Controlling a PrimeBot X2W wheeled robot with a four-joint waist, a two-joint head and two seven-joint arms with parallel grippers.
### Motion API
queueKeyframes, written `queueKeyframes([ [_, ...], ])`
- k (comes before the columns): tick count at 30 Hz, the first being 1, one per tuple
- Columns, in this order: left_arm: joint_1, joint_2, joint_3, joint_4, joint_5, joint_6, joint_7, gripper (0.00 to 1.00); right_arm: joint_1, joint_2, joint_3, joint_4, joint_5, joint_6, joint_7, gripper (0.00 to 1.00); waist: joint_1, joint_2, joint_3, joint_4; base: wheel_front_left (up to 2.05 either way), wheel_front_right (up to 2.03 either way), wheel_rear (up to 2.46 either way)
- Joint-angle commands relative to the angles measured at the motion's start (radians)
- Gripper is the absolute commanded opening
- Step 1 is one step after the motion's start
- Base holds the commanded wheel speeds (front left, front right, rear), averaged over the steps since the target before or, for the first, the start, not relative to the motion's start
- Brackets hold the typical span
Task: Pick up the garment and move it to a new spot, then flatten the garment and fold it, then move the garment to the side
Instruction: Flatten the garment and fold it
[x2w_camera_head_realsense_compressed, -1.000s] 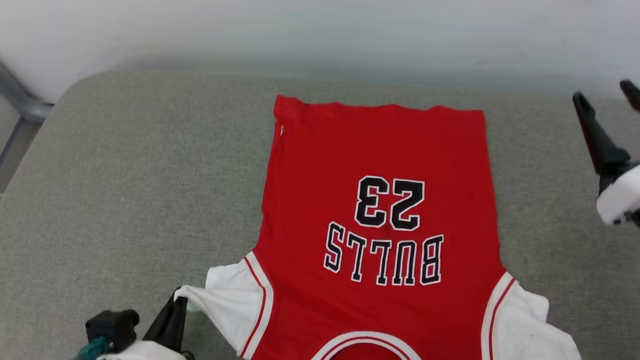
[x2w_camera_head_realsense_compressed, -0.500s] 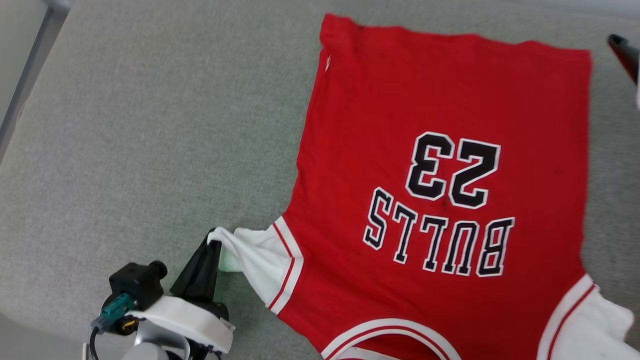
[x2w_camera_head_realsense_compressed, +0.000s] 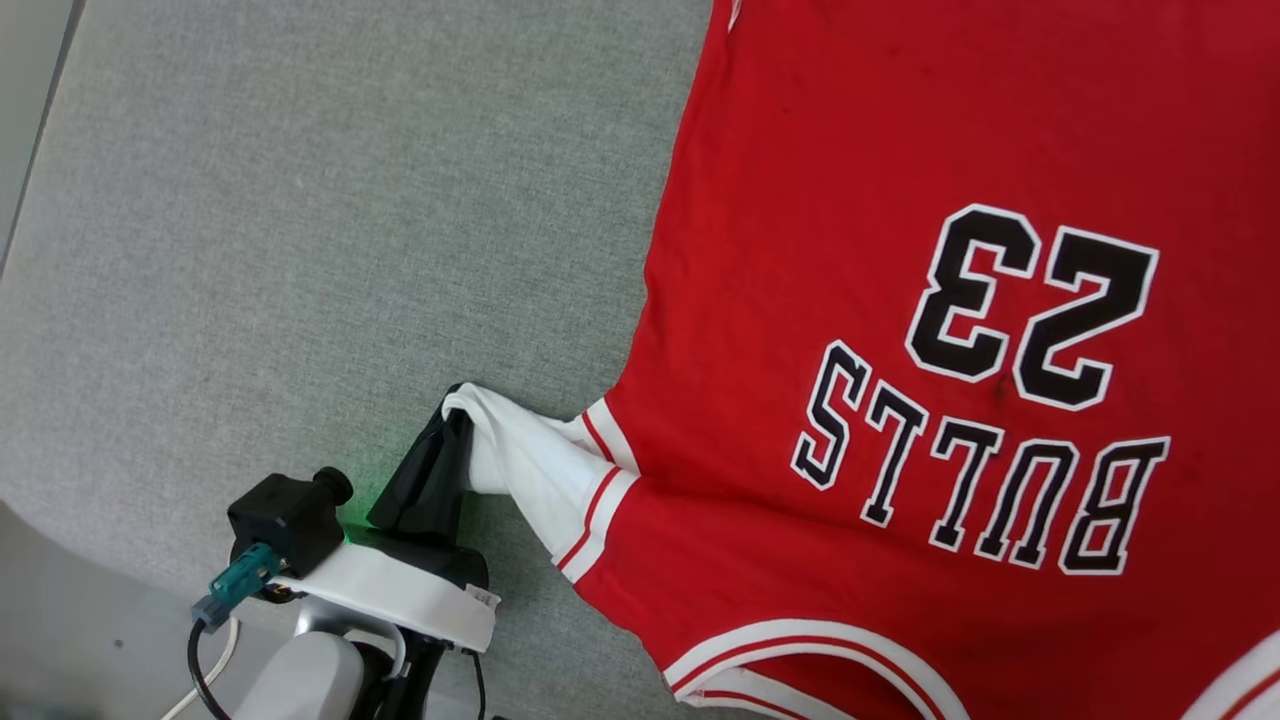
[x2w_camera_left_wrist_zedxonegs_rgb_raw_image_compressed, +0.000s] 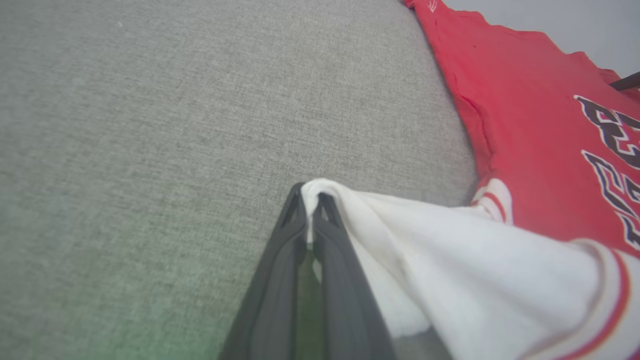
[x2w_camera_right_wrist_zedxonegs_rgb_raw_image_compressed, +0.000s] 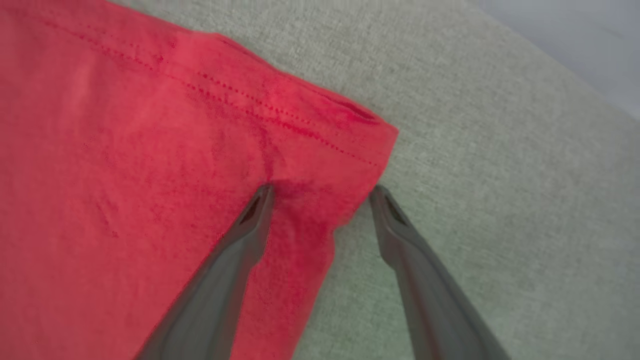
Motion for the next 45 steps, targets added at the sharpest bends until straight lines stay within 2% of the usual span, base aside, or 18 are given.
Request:
queueKeyframes([
  [1, -0.009, -0.009, 0.01, 0.005, 0.01, -0.006, -0.002, 0.0, 0.047, 0.009, 0.013, 0.026, 0.005, -0.001, 0.021, 1.0, -0.0001, 0.0, 0.021, 0.018, 0.0, 0.0, 0.0],
  [7, -0.002, -0.032, 0.041, 0.013, 0.035, -0.024, -0.001, 0.0, 0.113, -0.006, 0.029, 0.028, 0.009, -0.001, 0.029, 1.0, -0.0001, 0.0, 0.028, 0.017, 0.0, 0.0, 0.0],
  [8, 0.0, -0.034, 0.045, 0.014, 0.04, -0.028, -0.001, 0.0, 0.111, -0.011, 0.028, 0.022, 0.007, -0.001, 0.02, 0.45, -0.0001, 0.0, 0.027, 0.016, 0.0, 0.0, 0.0],
  [9, 0.002, -0.036, 0.049, 0.014, 0.044, -0.03, -0.001, 0.0, 0.108, -0.014, 0.027, 0.018, 0.004, -0.001, 0.013, 0.0, -0.0001, 0.0, 0.024, 0.014, 0.0, 0.0, 0.0],
  [13, 0.011, -0.043, 0.063, 0.018, 0.057, -0.038, -0.001, 0.0, 0.087, -0.02, 0.015, 0.01, 0.006, -0.001, -0.028, 0.0, -0.0001, 0.0, 0.005, 0.002, 0.0, 0.0, 0.0],
  [20, 0.037, -0.044, 0.084, 0.034, 0.072, -0.04, -0.002, 0.0, 0.049, 0.025, -0.009, 0.006, 0.03, -0.001, -0.182, 0.0, -0.0001, 0.0, -0.076, -0.034, 0.0, 0.0, 0.0],
  [22, 0.068, -0.035, 0.096, 0.035, 0.079, -0.032, -0.002, 0.0, 0.083, 0.01, 0.025, -0.003, 0.069, -0.001, -0.259, 0.0, -0.0001, 0.0, -0.142, -0.061, 0.0, 0.0, 0.0],
  [27, 0.107, -0.02, 0.105, 0.027, 0.077, -0.016, 0.001, 0.0, 0.144, -0.026, 0.059, -0.031, 0.128, -0.001, -0.303, 0.0, -0.0001, 0.0, -0.206, -0.093, 0.0, 0.0, 0.0],
  [35, 0.199, 0.011, 0.129, 0.003, 0.064, 0.024, 0.029, 0.0, 0.374, -0.114, 0.088, -0.148, 0.249, -0.001, -0.358, 0.0, -0.0001, 0.0, -0.332, -0.161, 0.0, 0.0, 0.0],
  [38, 0.239, 0.02, 0.135, -0.006, 0.061, 0.038, 0.04, 0.0, 0.528, -0.155, 0.083, -0.21, 0.294, -0.001, -0.366, 0.0, -0.0001, 0.0, -0.381, -0.187, 0.0, 0.0, 0.0],
  [39, 0.239, 0.02, 0.135, -0.006, 0.061, 0.038, 0.04, 0.0, 0.528, -0.155, 0.083, -0.21, 0.294, -0.001, -0.366, 0.0, -0.0001, 0.0, -0.381, -0.187, 0.0, 0.0, 0.0],
  [45, 0.29, 0.036, 0.142, -0.022, 0.052, 0.056, 0.054, 0.0, 0.766, -0.178, 0.044, -0.274, 0.329, -0.001, -0.357, 0.0, -0.0001, 0.0, -0.431, -0.224, 0.0, 0.0, 0.0],
])
